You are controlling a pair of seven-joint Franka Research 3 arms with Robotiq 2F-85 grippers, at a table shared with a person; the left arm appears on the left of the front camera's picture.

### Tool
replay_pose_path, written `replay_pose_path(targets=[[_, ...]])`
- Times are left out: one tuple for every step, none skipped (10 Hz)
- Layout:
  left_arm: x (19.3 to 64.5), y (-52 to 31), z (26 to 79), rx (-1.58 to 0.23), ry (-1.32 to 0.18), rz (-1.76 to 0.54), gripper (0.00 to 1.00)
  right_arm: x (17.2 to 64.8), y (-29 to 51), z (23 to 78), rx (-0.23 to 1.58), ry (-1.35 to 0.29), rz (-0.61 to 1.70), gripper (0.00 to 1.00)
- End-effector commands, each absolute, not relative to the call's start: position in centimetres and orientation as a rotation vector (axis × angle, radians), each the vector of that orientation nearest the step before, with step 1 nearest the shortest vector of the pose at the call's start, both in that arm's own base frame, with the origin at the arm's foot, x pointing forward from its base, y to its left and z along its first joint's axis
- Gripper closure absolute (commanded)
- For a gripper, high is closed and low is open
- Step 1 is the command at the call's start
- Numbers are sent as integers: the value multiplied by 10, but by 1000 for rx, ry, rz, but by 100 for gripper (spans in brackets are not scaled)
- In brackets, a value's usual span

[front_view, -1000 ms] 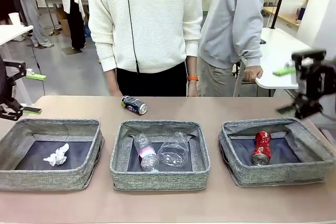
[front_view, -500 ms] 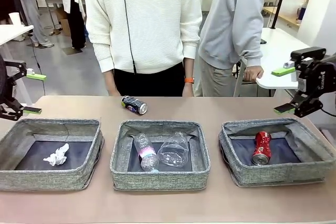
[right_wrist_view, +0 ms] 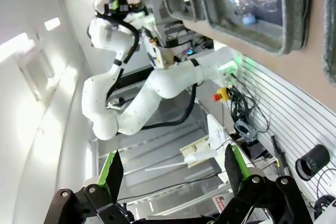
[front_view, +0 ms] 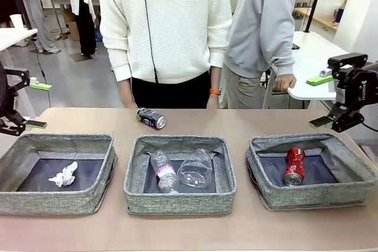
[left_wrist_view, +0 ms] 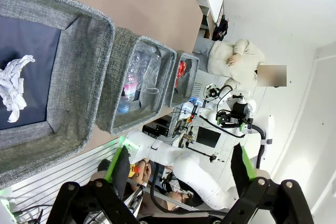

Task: Sort the waste into the appropriate baskets.
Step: Pick up the waste item pointed out by the person.

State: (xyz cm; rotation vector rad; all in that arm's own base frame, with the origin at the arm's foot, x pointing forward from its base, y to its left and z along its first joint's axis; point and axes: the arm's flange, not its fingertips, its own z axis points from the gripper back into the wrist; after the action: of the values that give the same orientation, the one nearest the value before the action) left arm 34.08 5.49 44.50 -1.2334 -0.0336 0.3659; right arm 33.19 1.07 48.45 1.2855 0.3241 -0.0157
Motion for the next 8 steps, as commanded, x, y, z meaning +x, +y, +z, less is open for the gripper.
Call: replay_pose_path(targets=[[339,55,446,-1239,-40,345,0,332,13,487,1307,326,-17,0],[339,55,446,-1239,-40,345,0,332,13,487,1307,326,-17,0],[339,55,446,-1239,-40,345,0,332,13,487,1307,326,-17,0],[339,55,446,-1239,-40,345,0,332,13,487,1307,326,-17,0],[339,55,446,-1239,-40,345,0,332,13,487,1307,326,-17,0],[339,55,446,-1239,-40,345,0,332,13,487,1307,326,-17,0],[339,55,446,-1239,-40,345,0,332,13,487,1307,326,-17,0],[339,55,446,-1239,-40,345,0,332,13,487,1307,326,-17,0]])
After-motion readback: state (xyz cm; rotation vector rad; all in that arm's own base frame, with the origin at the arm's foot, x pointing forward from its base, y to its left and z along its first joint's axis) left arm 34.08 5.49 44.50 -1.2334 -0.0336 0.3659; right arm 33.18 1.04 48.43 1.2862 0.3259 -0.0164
